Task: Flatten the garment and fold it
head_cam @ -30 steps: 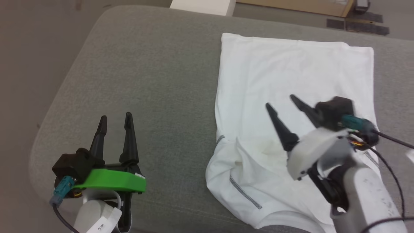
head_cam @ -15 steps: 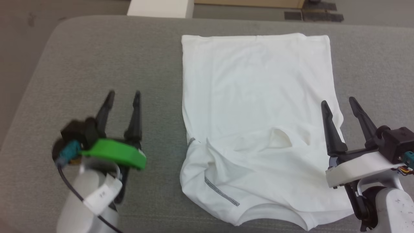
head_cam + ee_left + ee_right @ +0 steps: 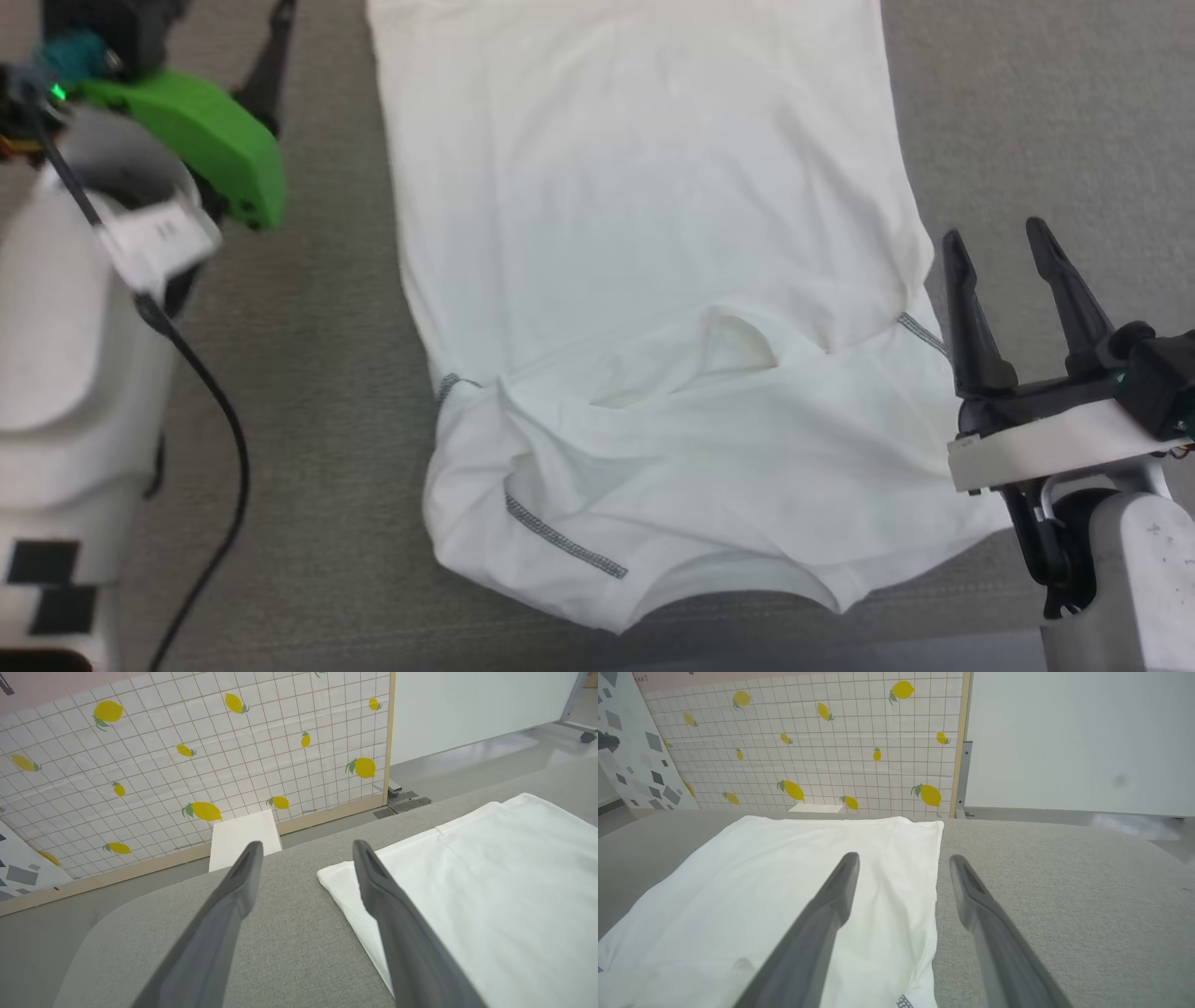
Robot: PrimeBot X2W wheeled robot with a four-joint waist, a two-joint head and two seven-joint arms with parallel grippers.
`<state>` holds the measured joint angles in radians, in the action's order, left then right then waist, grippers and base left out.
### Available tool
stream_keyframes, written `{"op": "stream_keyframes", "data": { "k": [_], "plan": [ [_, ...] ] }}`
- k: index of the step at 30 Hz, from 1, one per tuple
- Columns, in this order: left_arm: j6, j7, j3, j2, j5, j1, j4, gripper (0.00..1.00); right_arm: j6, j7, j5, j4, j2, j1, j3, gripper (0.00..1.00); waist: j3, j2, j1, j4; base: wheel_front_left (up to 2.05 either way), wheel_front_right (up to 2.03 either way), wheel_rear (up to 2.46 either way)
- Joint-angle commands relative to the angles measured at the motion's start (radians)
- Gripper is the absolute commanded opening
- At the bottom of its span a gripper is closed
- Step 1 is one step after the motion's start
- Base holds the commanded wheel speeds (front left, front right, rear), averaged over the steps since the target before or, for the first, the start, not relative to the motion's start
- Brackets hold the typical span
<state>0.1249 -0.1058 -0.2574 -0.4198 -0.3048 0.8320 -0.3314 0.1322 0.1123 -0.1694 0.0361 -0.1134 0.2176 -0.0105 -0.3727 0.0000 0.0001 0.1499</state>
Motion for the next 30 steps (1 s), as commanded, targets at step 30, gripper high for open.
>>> {"op": "stream_keyframes", "data": {
  "k": [30],
  "plan": [
    [-0.270, -0.734, 0.033, -0.183, -0.144, 0.355, -0.089, 1.00, -0.002, 0.129, -0.081, -0.025, 0.062, 0.093, 0.043, 1.00, -0.367, 0.0000, -0.0001, 0.309, 0.00, 0.00, 0.00]
  ]
}}
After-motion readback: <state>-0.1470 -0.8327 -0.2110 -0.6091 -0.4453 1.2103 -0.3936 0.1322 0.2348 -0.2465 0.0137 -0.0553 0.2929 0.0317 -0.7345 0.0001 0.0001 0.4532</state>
